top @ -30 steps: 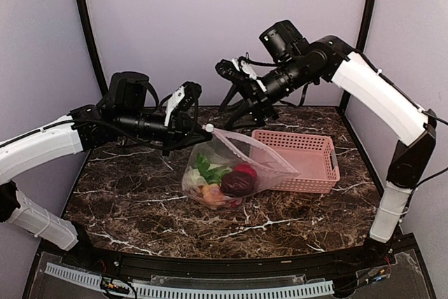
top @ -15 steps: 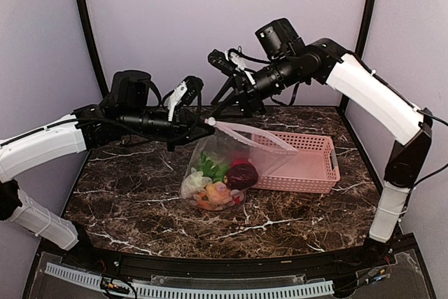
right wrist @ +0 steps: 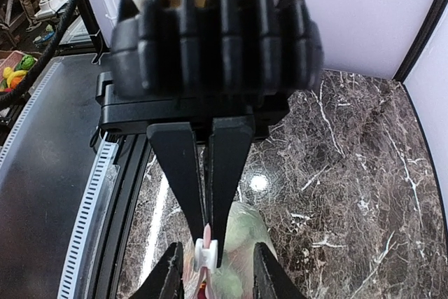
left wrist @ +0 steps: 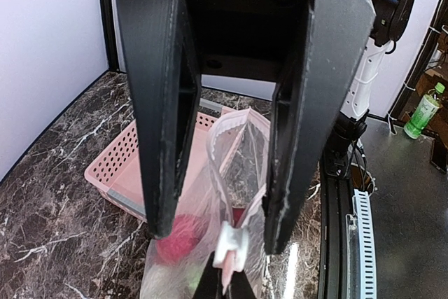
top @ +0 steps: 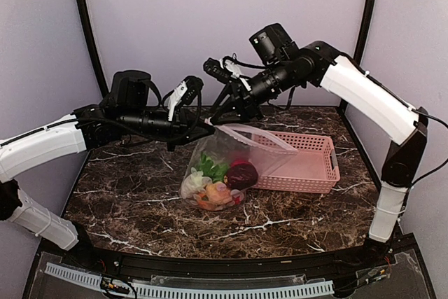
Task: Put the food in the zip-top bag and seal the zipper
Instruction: Zip the zipper on the zipper food storage bag.
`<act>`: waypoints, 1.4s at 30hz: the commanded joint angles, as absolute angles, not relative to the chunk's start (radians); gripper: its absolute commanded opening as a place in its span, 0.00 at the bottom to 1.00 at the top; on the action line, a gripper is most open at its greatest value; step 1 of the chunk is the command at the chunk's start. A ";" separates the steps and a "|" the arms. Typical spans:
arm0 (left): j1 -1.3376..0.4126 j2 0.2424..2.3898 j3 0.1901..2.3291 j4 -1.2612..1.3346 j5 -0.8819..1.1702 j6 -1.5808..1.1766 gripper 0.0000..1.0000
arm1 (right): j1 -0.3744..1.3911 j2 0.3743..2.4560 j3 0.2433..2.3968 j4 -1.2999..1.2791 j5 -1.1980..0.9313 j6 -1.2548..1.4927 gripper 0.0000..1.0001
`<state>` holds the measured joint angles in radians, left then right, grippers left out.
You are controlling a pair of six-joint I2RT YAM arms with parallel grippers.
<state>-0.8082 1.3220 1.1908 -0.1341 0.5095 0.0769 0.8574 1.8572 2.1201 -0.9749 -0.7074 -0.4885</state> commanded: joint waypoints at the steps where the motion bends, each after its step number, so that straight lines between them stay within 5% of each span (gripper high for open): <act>1: -0.813 1.301 1.192 -0.098 0.504 0.074 0.01 | 0.873 1.882 2.114 -1.007 -0.685 -0.514 0.32; 13: -0.813 1.302 1.184 -0.098 0.495 0.079 0.01 | 0.876 1.876 2.112 -1.006 -0.652 -0.518 0.00; 42: -0.694 1.187 1.054 -0.103 0.318 0.092 0.01 | 0.602 1.681 1.772 -1.107 -0.667 -0.618 0.00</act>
<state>-0.7303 1.2430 1.0840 -0.0906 0.3687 0.1001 0.6693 1.7523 1.8324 -1.0145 -0.7109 -0.5919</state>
